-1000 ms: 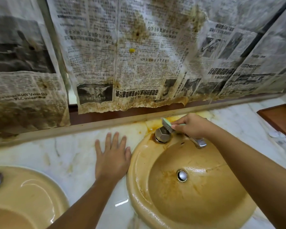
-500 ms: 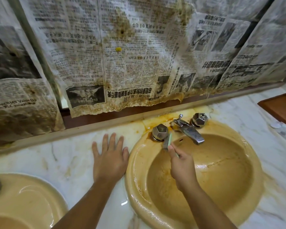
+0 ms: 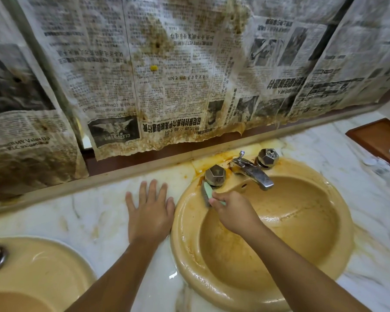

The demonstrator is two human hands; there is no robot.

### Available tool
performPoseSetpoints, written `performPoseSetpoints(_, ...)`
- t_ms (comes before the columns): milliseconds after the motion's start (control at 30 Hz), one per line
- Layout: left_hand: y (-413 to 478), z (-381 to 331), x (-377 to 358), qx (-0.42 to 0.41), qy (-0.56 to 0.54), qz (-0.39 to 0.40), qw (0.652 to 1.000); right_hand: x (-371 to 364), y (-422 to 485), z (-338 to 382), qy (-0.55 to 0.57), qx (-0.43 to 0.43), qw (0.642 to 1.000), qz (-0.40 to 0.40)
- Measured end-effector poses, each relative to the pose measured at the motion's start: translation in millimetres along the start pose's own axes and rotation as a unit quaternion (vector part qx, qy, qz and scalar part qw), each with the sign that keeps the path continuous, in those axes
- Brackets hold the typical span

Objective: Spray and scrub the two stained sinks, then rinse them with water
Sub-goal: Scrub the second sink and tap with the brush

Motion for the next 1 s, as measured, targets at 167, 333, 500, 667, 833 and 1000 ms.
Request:
performPoseSetpoints(167,0.1,0.7,-1.6,0.0,0.003,0.001,1.0,-0.6,13.6,27.5,-0.237,0.043,0.97,0.011)
performPoseSetpoints(333,1.9,0.4,-2.4,0.002,-0.003,0.001,1.0,-1.5,22.4,39.2,-0.304,0.061,0.95,0.025)
performPoseSetpoints(500,1.2,1.3,-2.5,-0.004,-0.001,0.003,1.0,-1.3,21.7,34.8,-0.269,0.046,0.961,0.049)
performPoseSetpoints(667,1.5,1.9,-3.4,0.0,-0.008,-0.001,1.0,51.8,33.6,33.8,-0.202,0.092,0.964,0.145)
performPoseSetpoints(833,2.9,1.9,-3.4,-0.001,-0.011,-0.001,1.0,94.9,80.2,68.2,-0.184,0.15,0.952,0.191)
performPoseSetpoints(1000,2.4,2.7,-3.8,0.008,-0.006,0.0,1.0,99.0,124.0,65.4,-0.195,0.14,0.932,0.27)
Point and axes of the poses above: each hand's wrist, its own y-axis towards the middle knuckle, its own x-axis out of the back of the hand, z = x × y, the point moved 3 cm from there along y, towards the middle knuckle, and after that the axes turned 10 degrees about y, right-handed, at the moved point
